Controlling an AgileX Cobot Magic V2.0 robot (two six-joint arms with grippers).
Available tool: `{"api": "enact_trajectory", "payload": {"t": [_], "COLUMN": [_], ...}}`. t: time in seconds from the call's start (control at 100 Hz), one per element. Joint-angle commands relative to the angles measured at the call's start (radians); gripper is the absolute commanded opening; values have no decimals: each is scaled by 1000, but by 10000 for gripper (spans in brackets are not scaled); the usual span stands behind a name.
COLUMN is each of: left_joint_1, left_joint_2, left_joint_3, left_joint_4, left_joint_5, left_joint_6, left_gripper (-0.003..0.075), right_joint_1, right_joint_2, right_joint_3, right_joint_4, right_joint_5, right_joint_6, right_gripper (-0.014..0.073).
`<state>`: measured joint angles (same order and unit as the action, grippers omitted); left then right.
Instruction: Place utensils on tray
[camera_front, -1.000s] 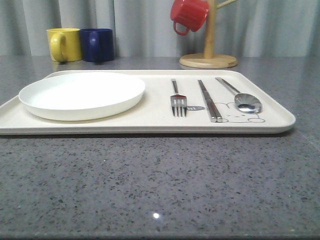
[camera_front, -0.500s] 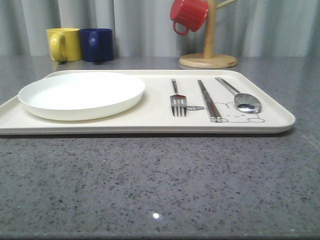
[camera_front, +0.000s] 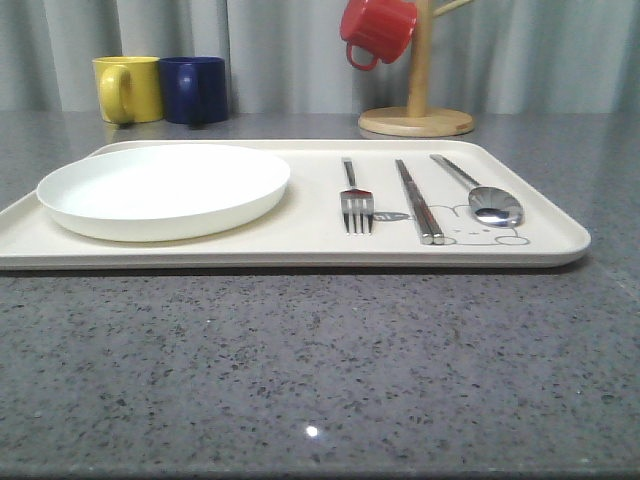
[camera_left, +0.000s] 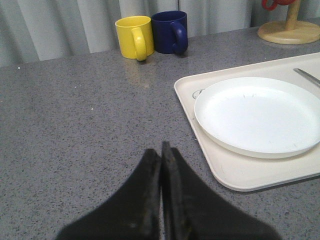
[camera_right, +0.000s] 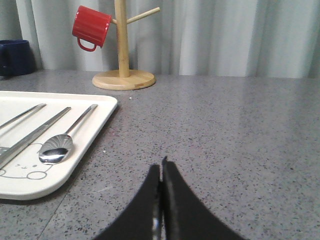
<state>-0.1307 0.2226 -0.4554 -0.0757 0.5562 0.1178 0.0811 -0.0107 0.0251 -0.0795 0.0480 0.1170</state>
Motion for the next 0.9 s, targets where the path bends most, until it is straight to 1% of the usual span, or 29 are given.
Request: {"api": "enact_trajectory", "payload": {"t": [0.0, 0.1, 0.18, 0.24, 0.41, 0.49, 0.57, 0.59, 0.62, 0.65, 0.71, 0.89], "left_joint_1": [7, 42, 72, 91, 156, 171, 171, 171, 169, 166, 166, 166], "left_joint_2": [10, -7, -39, -73, -195, -265, -258, -260, -262, -262, -262, -262], "left_joint_3": [-6, 50, 117, 164, 328, 406, 486, 493, 488, 483, 489, 489], "left_joint_4": [49, 91, 186, 203, 203, 203, 199, 196, 184, 185, 185, 178], "left_joint_5": [-114, -230, -333, -378, -388, -401, -483, -495, -450, -445, -483, -487], "left_joint_6": [-43, -213, -229, -229, -229, -241, -251, -251, -251, -251, -251, -251], "left_gripper": [-20, -19, -20, -20, -20, -20, -20, -20, -20, -19, -19, -19], "right_joint_1": [-6, -6, -6, -6, -6, -6, -6, -6, -6, -6, -6, -6], "right_joint_2": [-13, -13, -13, -13, -13, -13, -12, -12, -12, -12, -12, -12], "right_joint_3": [2, 2, 2, 2, 2, 2, 2, 2, 2, 2, 2, 2], "right_joint_4": [0, 0, 0, 0, 0, 0, 0, 0, 0, 0, 0, 0], "right_joint_5": [-83, -83, -83, -83, -83, -83, -83, -83, -83, -83, -84, -84], "right_joint_6": [-8, -8, -8, -8, -8, -8, -8, -8, -8, -8, -8, -8], "right_gripper": [-61, -61, -61, -61, -61, -61, -61, -61, -61, -61, -61, -61]}}
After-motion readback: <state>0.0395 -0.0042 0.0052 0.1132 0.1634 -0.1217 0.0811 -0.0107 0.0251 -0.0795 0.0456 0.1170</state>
